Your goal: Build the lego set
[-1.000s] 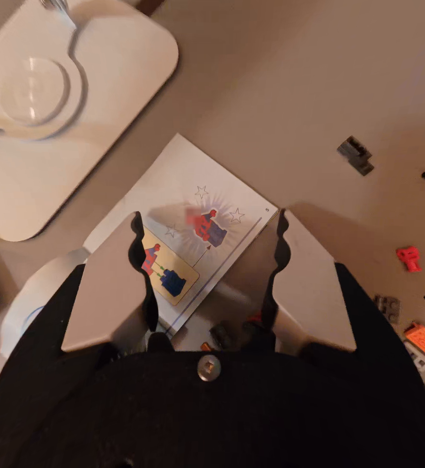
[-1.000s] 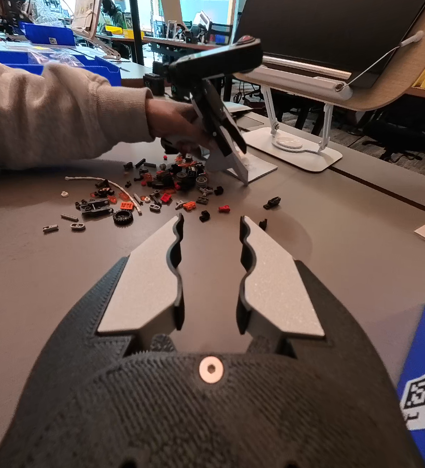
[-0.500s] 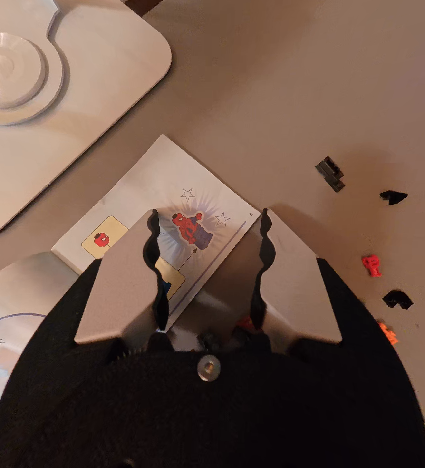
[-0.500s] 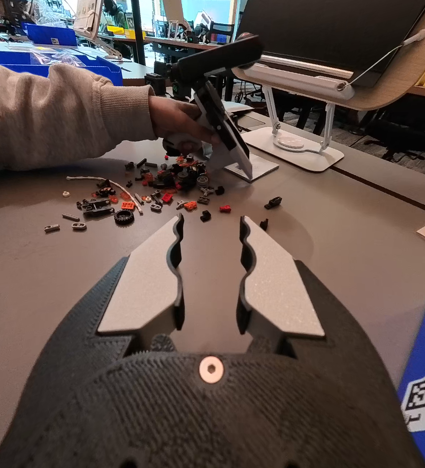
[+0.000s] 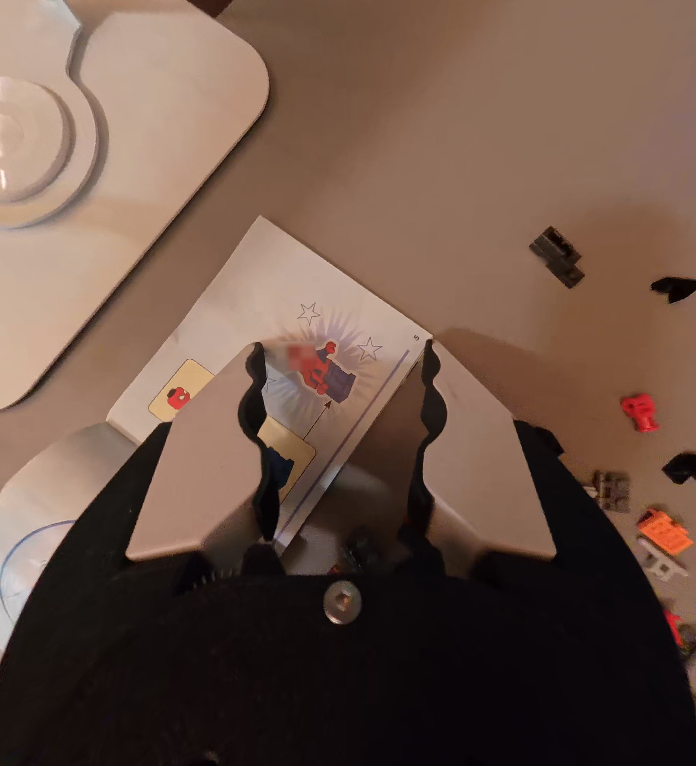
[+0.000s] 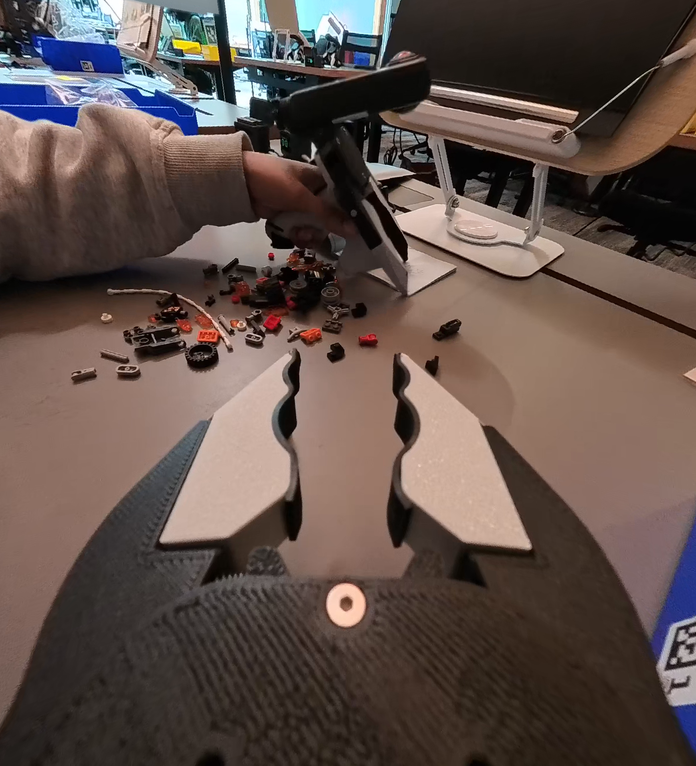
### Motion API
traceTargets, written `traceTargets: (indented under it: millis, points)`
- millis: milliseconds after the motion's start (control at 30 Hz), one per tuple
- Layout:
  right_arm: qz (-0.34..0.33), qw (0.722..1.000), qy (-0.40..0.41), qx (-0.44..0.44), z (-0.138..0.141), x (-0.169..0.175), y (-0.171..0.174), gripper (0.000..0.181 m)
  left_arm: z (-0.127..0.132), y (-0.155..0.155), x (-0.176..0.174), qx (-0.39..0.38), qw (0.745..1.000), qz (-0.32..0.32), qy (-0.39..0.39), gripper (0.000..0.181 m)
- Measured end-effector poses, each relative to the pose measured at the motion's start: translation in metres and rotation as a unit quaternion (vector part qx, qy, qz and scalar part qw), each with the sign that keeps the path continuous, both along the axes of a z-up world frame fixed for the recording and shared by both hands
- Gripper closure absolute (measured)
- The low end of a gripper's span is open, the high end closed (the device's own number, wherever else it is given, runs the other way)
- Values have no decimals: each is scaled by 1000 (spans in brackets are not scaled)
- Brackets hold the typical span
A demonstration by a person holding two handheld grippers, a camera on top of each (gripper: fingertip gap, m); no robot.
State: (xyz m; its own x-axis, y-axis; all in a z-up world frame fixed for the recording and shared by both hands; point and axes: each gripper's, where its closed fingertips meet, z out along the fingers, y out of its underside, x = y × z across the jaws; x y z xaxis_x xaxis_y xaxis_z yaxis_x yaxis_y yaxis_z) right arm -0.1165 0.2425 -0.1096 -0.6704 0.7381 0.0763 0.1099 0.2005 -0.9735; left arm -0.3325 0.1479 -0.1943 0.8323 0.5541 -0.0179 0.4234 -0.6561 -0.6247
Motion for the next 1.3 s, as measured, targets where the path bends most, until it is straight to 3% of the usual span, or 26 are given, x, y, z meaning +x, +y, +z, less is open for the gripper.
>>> traceTargets:
  millis: [433, 567, 733, 1300]
  points:
    - [1, 1000, -1, 7, -2, 1, -1, 137, 0, -1, -1, -3, 1000, 15, -11, 103]
    - [1, 1000, 0, 8, -1, 1, -1, 137, 1, -4, -5, 3, 1000, 24, -16, 114]
    - [1, 1000, 0, 8, -2, 2, 0, 137, 4, 0, -1, 25, 999, 14, -38, 103]
    - [0, 1000, -4, 10, -3, 2, 0, 137, 5, -2, -4, 34, 998, 17, -51, 111]
